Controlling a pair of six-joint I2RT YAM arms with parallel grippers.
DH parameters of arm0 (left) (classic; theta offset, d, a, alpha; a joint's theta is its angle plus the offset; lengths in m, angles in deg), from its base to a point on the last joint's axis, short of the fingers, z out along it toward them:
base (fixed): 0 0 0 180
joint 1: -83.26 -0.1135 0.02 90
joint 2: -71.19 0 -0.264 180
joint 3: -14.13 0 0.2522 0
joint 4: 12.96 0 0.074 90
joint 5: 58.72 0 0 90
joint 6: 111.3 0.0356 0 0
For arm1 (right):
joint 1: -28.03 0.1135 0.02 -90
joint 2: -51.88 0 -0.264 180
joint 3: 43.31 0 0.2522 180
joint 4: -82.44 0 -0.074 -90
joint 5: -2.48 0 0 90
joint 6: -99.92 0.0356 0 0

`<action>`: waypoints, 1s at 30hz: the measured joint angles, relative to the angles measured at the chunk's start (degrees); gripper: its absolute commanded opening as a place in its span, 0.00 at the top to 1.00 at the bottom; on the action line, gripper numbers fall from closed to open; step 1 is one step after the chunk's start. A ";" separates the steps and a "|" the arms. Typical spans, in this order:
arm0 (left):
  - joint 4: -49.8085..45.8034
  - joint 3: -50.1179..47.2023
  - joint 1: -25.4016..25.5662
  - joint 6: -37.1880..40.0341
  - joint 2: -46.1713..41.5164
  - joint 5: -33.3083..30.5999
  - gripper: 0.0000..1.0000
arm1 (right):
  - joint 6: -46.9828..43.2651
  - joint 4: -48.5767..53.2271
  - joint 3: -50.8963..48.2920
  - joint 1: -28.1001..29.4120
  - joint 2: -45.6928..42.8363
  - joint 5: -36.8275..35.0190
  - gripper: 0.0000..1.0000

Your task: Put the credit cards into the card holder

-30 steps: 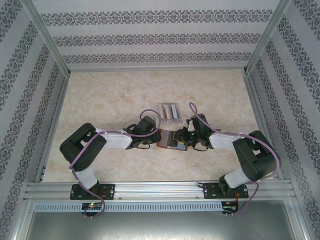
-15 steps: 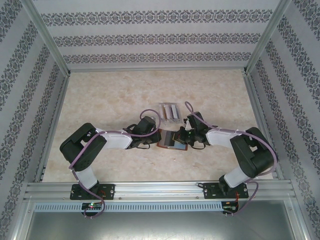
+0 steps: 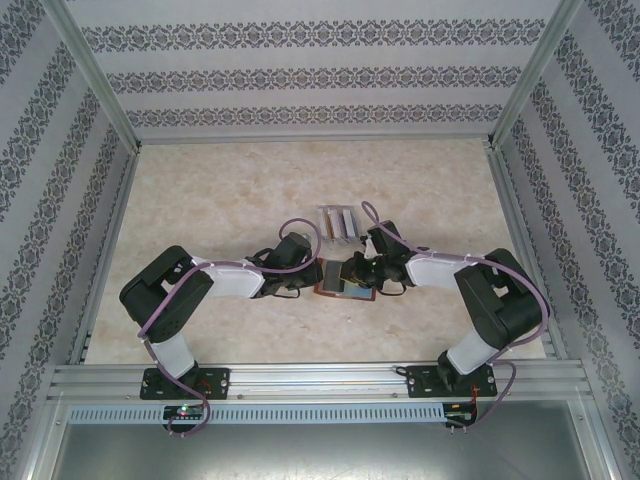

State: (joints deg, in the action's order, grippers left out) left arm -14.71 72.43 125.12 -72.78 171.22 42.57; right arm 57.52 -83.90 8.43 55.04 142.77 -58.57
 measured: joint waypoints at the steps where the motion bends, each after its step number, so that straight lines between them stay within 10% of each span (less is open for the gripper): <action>1: 0.00 0.00 0.00 -0.07 0.00 0.04 0.99 | -0.44 1.27 0.00 -0.66 -0.87 -0.07 0.74; 18: 0.57 0.00 -0.39 -0.22 0.28 1.07 1.00 | -2.56 5.64 3.37 1.81 2.95 -1.05 0.89; 30: 0.85 -0.98 -0.81 -1.09 -0.74 0.83 0.67 | -2.43 5.49 4.61 3.23 2.99 -1.53 0.87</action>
State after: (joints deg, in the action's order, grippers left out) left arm -13.85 71.45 124.32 -73.88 170.48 43.40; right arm 55.09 -78.41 13.04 58.27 145.76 -60.10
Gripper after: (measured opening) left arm 0.300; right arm 0.126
